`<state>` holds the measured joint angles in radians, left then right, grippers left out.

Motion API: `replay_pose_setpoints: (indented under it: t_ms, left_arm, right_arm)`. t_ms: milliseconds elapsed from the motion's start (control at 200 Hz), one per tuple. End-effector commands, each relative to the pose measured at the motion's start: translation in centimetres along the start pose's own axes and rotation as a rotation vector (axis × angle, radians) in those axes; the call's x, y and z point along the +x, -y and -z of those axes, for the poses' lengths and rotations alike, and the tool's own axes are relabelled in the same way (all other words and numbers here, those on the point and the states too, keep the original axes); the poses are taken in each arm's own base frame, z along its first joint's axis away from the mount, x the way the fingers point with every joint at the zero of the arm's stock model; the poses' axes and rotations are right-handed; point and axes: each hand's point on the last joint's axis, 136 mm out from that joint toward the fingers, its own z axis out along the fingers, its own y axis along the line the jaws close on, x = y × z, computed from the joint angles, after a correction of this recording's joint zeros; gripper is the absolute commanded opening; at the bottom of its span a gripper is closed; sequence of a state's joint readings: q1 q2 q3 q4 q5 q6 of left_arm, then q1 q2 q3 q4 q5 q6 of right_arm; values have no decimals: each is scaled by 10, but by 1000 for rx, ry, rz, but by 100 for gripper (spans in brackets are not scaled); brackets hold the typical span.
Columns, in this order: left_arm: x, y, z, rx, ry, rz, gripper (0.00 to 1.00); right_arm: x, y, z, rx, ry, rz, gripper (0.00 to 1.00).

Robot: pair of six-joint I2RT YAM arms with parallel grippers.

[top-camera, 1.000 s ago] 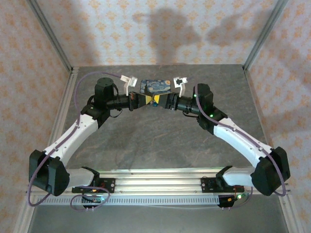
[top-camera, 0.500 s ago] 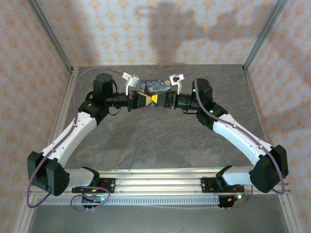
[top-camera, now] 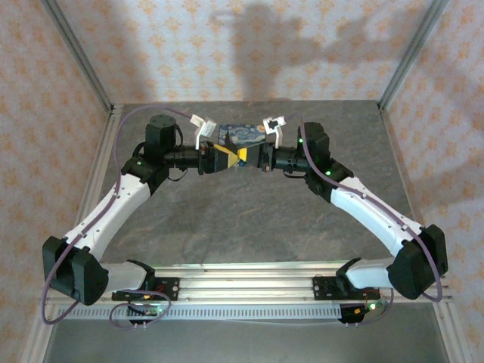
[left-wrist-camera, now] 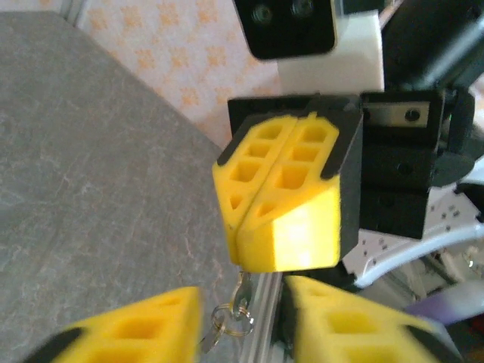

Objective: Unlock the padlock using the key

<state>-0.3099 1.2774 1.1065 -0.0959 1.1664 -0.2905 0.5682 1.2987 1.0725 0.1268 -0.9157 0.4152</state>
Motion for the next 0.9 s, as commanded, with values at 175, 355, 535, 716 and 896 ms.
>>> replay_pose_setpoints:
  t_ms: [175, 355, 535, 716, 896]
  left_arm:
    - [-16, -11, 8, -3, 165, 67, 41]
    - [-11, -8, 5, 13, 166, 62, 40]
    - [-5, -7, -1, 29, 155, 66, 35]
    - [-2, -8, -3, 34, 147, 69, 34]
    - [3, -11, -4, 25, 132, 74, 24]
  right_arm:
    - [-14, -3, -3, 12, 11, 98, 0]
    - [-18, -4, -10, -31, 27, 87, 0]
    - [-20, -3, -12, -41, 34, 82, 0]
    - [-21, -3, -12, -37, 41, 85, 0]
    - [-22, -2, -12, -34, 48, 86, 0]
